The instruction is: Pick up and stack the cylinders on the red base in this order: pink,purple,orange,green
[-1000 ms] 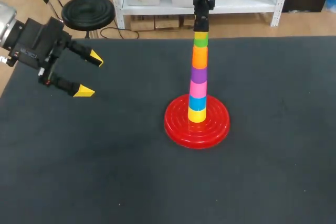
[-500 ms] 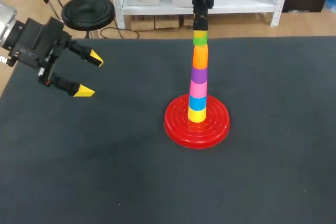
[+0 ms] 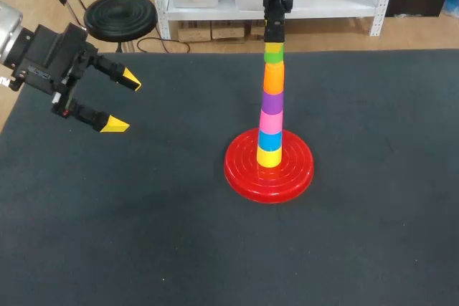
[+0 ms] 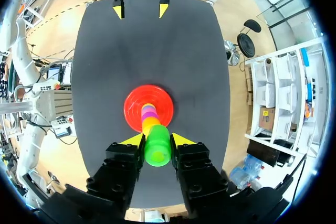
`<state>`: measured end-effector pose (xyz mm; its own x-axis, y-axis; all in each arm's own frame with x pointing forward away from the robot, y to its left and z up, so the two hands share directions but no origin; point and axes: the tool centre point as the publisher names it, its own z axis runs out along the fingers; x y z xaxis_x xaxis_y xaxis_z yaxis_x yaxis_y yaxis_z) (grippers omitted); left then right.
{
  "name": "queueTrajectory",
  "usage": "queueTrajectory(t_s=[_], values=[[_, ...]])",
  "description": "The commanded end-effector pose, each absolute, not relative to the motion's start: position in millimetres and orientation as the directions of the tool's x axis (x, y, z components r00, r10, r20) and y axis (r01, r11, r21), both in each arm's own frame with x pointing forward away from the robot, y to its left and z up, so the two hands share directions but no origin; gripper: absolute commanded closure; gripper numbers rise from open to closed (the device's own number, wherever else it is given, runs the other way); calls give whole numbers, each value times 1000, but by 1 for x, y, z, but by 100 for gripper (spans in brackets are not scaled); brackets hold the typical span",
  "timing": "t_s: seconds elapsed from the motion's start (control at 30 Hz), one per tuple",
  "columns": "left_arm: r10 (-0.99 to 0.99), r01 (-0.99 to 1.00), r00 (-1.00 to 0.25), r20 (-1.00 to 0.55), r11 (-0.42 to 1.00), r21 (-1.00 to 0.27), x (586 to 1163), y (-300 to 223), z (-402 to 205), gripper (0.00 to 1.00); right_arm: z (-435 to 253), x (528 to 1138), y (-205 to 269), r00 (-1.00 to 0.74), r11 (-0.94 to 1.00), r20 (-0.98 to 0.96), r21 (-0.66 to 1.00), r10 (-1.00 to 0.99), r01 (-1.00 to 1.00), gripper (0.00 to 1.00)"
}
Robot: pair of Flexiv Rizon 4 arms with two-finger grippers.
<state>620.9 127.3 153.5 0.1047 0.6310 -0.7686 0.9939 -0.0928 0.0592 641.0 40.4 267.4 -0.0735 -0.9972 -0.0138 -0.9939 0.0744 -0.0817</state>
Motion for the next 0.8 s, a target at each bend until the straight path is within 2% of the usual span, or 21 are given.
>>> queueTrajectory(t_s=[0.03,0.8], values=[[629,994,107,-770,-91,64,620,128,153,0,270,633,37,-73,75,-24,-96,-997,-992,100],[629,994,107,-770,-91,64,620,128,153,0,262,632,39,-63,64,-15,-64,-998,-996,100]])
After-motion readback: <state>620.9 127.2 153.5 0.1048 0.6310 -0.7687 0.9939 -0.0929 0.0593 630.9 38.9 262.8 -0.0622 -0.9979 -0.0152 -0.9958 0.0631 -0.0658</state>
